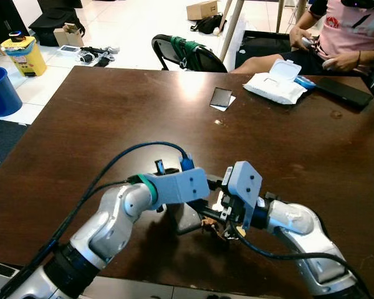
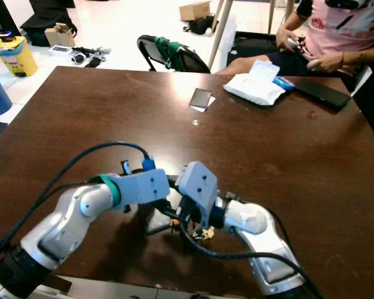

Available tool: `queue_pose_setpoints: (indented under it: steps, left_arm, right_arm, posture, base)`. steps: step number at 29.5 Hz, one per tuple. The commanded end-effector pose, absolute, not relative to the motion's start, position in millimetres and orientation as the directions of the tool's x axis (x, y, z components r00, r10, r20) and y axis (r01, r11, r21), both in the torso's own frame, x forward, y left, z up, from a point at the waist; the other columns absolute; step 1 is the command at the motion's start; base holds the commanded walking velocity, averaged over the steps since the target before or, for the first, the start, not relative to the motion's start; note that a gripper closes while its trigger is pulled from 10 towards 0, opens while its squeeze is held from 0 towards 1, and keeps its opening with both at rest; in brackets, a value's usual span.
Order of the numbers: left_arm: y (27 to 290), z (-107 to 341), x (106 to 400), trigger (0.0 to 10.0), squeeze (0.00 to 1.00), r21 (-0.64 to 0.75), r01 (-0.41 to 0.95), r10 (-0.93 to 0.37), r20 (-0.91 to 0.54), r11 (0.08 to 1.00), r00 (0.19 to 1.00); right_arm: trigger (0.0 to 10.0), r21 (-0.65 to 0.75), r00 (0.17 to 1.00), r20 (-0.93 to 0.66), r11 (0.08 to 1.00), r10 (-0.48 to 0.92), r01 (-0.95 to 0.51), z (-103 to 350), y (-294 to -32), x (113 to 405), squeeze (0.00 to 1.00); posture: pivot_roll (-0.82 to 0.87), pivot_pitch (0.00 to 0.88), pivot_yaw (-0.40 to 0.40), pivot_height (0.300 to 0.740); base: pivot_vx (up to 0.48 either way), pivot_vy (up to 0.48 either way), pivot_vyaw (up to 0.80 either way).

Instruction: Hang keys on a hook

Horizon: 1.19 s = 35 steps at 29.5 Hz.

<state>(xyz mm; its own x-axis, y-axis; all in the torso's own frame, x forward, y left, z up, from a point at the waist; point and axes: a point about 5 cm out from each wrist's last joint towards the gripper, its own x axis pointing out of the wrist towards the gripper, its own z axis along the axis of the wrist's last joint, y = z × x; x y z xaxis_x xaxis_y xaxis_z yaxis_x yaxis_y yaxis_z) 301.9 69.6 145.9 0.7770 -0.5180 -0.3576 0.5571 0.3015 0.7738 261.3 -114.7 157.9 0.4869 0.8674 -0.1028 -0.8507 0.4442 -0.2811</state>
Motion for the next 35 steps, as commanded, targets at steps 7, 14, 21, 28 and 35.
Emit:
queue_pose_setpoints:
  steps: [7, 14, 21, 28, 35]
  left_arm:
    - [67.8, 136.8, 309.7, 10.0, 0.0, 0.839, 0.501, -0.492, -0.35, 0.214, 0.797]
    - [71.8, 129.7, 317.3, 10.0, 0.0, 0.871, 0.461, -0.459, -0.343, 0.171, 0.819]
    - [73.8, 121.2, 305.7, 10.0, 0.0, 0.6, 0.701, -0.515, -0.491, 0.385, 0.703]
    - [70.9, 137.1, 296.2, 10.0, 0.0, 0.308, 0.758, -0.63, -0.425, 0.575, 0.65]
    - [71.5, 142.2, 291.2, 10.0, 0.0, 0.27, 0.765, -0.658, -0.394, 0.584, 0.642]
  right_arm:
    - [10.0, -0.275, 0.474, -0.103, 0.433, 0.874, -0.858, 157.3, -112.0, 258.8, 0.0]
    - [10.0, -0.271, 0.474, -0.101, 0.435, 0.874, -0.859, 156.9, -111.5, 258.0, 0.0]
    - [10.0, -0.268, 0.475, -0.101, 0.436, 0.874, -0.859, 156.6, -111.7, 257.3, 0.0]
    - [10.0, -0.268, 0.475, -0.102, 0.436, 0.874, -0.859, 156.6, -112.2, 257.3, 0.0]
    - [10.0, -0.267, 0.473, -0.104, 0.434, 0.875, -0.86, 156.6, -111.9, 257.7, 0.0]
  posture:
    - [0.1, 0.031, 0.138, 0.74]
    - [0.1, 0.034, 0.142, 0.74]
    - [0.1, 0.038, 0.144, 0.74]
    - [0.11, 0.039, 0.139, 0.74]
    - [0.11, 0.037, 0.138, 0.74]
  base:
    - [0.0, 0.0, 0.0]
    - [0.0, 0.0, 0.0]
    - [0.0, 0.0, 0.0]
    - [0.0, 0.0, 0.0]
    - [0.0, 0.0, 0.0]
